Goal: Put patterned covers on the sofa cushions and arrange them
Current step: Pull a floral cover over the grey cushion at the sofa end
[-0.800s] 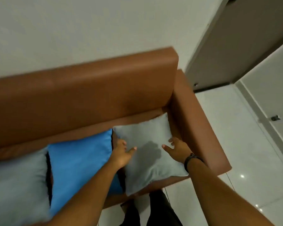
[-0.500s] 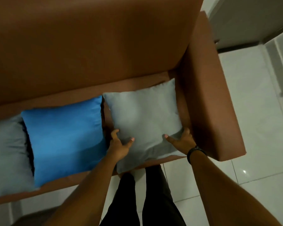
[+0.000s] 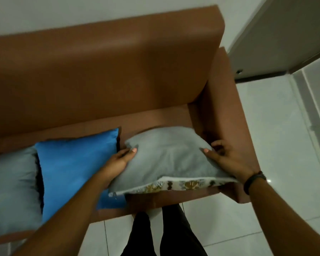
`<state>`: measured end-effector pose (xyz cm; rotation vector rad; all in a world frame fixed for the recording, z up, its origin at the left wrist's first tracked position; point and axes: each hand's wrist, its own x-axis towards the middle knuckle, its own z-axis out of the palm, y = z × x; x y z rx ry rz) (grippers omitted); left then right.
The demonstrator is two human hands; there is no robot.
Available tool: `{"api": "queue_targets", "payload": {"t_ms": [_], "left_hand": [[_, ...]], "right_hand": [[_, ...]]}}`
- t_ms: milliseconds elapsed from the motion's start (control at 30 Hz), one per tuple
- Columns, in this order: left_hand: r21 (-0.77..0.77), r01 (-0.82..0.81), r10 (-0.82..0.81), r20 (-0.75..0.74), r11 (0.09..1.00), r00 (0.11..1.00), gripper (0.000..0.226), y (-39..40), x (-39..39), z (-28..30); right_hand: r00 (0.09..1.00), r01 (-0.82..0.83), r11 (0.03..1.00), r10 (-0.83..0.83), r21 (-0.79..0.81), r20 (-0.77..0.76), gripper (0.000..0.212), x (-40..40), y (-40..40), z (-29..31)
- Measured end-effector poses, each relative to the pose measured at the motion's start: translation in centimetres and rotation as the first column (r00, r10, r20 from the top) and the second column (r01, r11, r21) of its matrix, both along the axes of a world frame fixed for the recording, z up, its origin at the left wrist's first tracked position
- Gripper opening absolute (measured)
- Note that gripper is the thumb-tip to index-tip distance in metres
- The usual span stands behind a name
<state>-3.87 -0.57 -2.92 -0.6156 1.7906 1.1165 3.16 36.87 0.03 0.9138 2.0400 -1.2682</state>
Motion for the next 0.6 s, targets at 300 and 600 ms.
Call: {"api": "queue_targets", "payload": {"t_ms": [300, 600], "left_hand": [[0.212, -0.349, 0.337, 0.091, 0.913, 0.937, 0.11, 1.7, -11.7, 3.7], [0.148, -0.422, 0.442, -0.149, 0.894, 0.884, 0.062, 5.7, -16.1, 2.1]], "right_hand": [[0.96, 0.264, 0.937, -0.279, -0.229, -0.034, 0.079, -14.0, 3.0, 3.7], [0.908, 0.221, 0.956, -0.273, -0.192, -0.318, 0.059, -23.3, 1.0, -2.2]]}}
